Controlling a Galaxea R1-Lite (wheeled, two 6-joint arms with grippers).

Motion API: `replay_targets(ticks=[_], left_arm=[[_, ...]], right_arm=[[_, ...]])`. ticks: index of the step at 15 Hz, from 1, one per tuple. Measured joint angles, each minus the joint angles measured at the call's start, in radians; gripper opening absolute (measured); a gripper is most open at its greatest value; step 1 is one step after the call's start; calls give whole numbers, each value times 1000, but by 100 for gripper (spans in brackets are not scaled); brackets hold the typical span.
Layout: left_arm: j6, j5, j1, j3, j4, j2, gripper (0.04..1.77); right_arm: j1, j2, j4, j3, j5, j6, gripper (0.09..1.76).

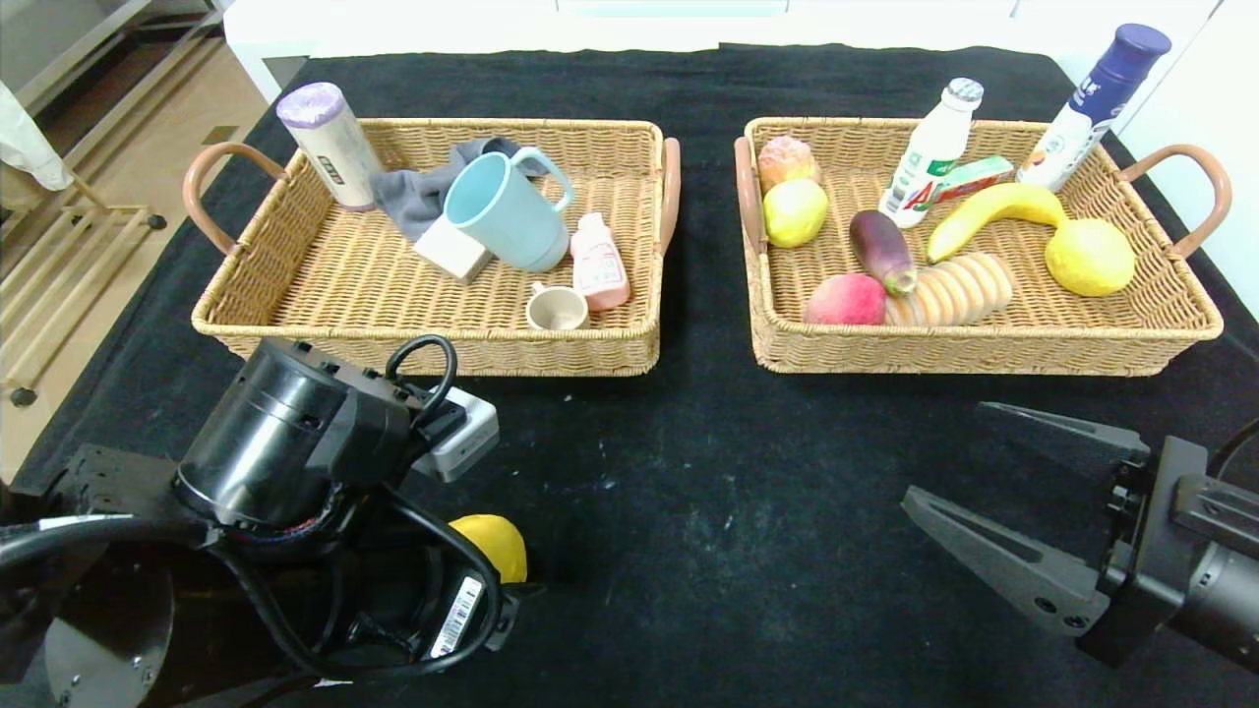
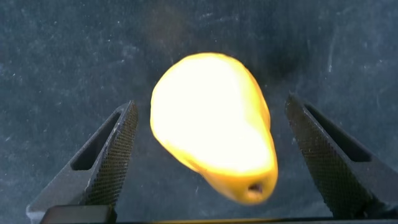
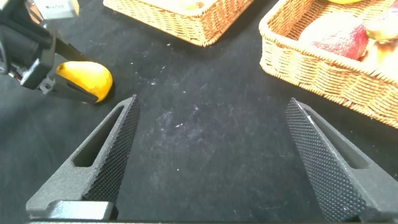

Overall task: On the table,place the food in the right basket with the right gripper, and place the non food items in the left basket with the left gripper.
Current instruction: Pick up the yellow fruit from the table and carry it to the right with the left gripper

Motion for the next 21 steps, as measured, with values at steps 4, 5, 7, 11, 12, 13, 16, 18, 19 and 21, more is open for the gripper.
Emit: replay_targets(ticks=[4, 5, 7, 11, 12, 13, 16, 18, 19, 21], left_arm=[[0, 10, 1, 0, 0, 13, 172], [1, 11, 1, 0, 0, 14, 172], [1, 12, 1, -1, 0, 22, 144], [3, 12, 4, -3, 1, 29, 116], [4, 13, 4, -3, 1, 29, 116], [4, 13, 5, -3, 1, 29, 115], [5, 13, 3, -6, 0, 34, 114], [5, 14, 3, -11, 0, 37, 114], [5, 14, 3, -11, 0, 38, 114], [5, 18, 3, -11, -1, 40, 114]], right_arm=[[-1, -1, 0, 1, 0, 0, 171], [-1, -1, 0, 1, 0, 0, 171], [-1, 0, 0, 3, 1, -5, 171], [-3, 0, 0, 3, 1, -5, 171], [-3, 0, 0, 4, 1, -5, 171], [-3, 0, 0, 4, 0, -5, 171], [-2, 1, 1, 4, 0, -7, 171], [-1, 0, 1, 4, 0, -8, 171], [-1, 0, 1, 4, 1, -7, 171], [0, -1, 1, 5, 0, -19, 171]])
